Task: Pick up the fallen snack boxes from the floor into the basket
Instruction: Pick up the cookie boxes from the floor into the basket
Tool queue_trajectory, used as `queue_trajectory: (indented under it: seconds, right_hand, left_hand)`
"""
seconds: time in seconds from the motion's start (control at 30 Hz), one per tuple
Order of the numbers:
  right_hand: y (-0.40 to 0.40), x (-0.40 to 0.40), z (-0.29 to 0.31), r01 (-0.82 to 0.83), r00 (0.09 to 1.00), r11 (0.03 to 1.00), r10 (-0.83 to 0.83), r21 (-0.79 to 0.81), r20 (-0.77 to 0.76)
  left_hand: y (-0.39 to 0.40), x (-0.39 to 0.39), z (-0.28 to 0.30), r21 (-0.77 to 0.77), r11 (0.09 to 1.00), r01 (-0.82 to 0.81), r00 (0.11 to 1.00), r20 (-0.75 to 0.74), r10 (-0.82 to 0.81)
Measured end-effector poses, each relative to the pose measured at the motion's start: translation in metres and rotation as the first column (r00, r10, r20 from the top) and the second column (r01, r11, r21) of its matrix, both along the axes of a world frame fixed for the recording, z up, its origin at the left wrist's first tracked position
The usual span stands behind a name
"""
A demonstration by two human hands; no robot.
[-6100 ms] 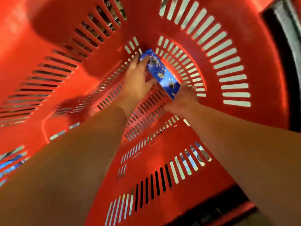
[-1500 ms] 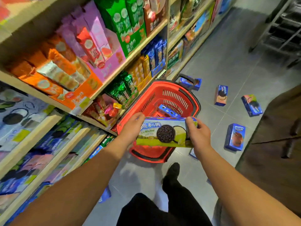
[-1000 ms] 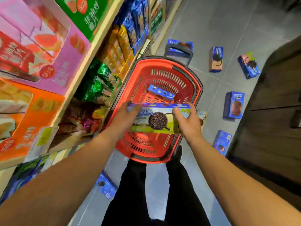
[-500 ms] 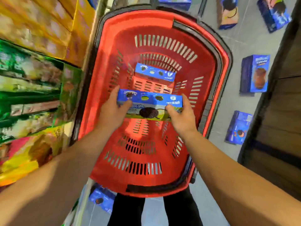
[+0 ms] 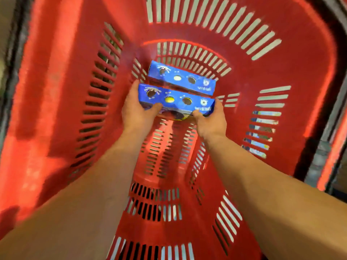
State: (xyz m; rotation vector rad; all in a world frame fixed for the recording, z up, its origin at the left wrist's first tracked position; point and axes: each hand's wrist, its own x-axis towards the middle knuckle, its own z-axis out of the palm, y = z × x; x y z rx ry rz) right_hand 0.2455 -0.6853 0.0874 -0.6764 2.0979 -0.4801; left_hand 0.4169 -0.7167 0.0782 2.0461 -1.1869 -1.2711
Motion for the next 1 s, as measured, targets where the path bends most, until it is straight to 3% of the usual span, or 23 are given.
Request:
queue_trajectory:
  seconds: [0.2, 0.4, 0.53, 0.7, 0.77, 0.9, 1.0]
  right_hand:
    - [-0.011, -0.005, -0.053, 0.006, 0.99, 0.999, -0.012, -0.042, -0.143]
    - [-0.018, -0.003, -0.09, -0.029, 0.991, 0.996, 0.019, -0.08, -0.131]
    - [-0.015, -0.005, -0.074, -0.07, 0.991, 0.997, 0.067, -0.019, -0.119]
    - [0.014, -0.001, 0.019, -0.218, 0.971, 0.976, 0.216, 0.001, -0.106]
    - [0.035, 0.003, 0.072, -0.322, 0.938, 0.947, 0.322, 0.023, -0.128]
    - [0.08, 0.002, 0.207, -0.517, 0.841, 0.854, 0.518, 0.048, -0.158]
    - [0.12, -0.018, 0.31, -0.486, 0.851, 0.873, 0.484, 0.041, -0.204]
  left_hand:
    - [-0.008, -0.01, -0.05, -0.172, 0.984, 0.053, 0.996, 0.08, -0.04]
    - [-0.013, -0.012, -0.094, -0.189, 0.969, 0.161, 0.968, 0.223, -0.118]
    - [-0.005, -0.01, -0.08, -0.16, 0.966, 0.204, 0.959, 0.228, -0.165]
    - [0.025, -0.012, 0.028, -0.152, 0.947, 0.283, 0.941, 0.236, -0.244]
    - [0.043, -0.011, 0.076, -0.076, 0.934, 0.348, 0.909, 0.27, -0.317]
    - [0.074, -0.01, 0.198, -0.008, 0.874, 0.485, 0.849, 0.242, -0.469]
    - [0.1, -0.009, 0.291, -0.041, 0.798, 0.601, 0.788, 0.198, -0.583]
